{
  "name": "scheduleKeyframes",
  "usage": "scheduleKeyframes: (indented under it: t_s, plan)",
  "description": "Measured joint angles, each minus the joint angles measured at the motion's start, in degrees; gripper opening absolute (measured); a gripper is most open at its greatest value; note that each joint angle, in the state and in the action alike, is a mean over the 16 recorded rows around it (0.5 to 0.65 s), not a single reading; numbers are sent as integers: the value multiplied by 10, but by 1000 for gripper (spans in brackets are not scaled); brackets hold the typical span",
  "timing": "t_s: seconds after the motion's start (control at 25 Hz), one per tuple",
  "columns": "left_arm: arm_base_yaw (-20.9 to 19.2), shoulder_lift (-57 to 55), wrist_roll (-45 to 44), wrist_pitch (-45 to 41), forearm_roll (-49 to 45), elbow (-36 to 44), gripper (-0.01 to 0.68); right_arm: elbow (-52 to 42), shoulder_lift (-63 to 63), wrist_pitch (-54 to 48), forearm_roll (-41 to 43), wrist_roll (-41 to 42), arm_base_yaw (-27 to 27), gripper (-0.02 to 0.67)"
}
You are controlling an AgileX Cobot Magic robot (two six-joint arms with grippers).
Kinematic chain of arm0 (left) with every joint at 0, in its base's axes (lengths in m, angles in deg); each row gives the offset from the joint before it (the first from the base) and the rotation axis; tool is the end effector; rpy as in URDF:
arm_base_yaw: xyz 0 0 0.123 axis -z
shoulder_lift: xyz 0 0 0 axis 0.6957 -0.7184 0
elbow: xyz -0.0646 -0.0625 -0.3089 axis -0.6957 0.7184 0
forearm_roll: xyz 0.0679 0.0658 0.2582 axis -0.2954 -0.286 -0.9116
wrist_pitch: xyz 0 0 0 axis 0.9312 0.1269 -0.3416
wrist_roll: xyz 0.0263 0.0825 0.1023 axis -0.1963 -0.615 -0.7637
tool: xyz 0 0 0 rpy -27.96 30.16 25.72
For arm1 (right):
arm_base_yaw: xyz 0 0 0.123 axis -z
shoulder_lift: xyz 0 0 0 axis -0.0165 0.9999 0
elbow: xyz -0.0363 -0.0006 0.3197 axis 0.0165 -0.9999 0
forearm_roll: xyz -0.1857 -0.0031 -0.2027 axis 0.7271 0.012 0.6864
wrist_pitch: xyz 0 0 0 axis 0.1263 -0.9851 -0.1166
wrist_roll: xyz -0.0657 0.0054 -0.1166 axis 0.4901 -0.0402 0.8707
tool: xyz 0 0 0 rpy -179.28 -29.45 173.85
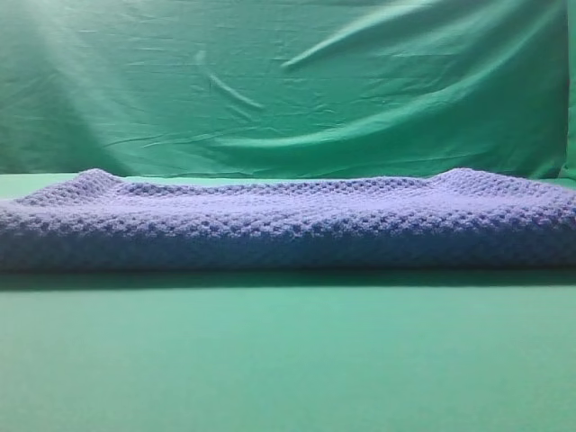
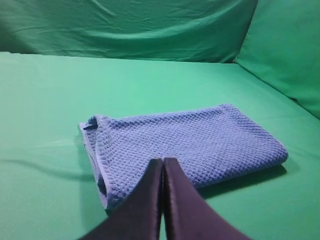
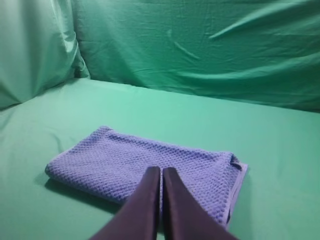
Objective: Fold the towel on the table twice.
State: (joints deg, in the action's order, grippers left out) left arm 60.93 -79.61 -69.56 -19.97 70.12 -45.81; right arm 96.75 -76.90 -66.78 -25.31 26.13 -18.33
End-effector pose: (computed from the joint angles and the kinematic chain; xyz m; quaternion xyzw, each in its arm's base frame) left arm 0.0253 -0.0300 0.2974 0.0854 0.7536 -0.2196 0.6137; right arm 0.0057 0.0318 0.3157 -0.1978 0.7451 0.1835 0.6099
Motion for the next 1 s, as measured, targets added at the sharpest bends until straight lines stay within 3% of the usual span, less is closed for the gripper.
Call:
scheduleKeyframes:
  t_s: [0.28,0.72,1.0]
  plan:
    - [0,0,25,109,1,80,0,-76,-6,68,0,-21,0,0]
    - [0,0,30,325,2,219,0,-243,-6,345,-3,-31,0,0]
    - [0,-1,31,358,3,261,0,-284,-6,436,-8,-32,0,0]
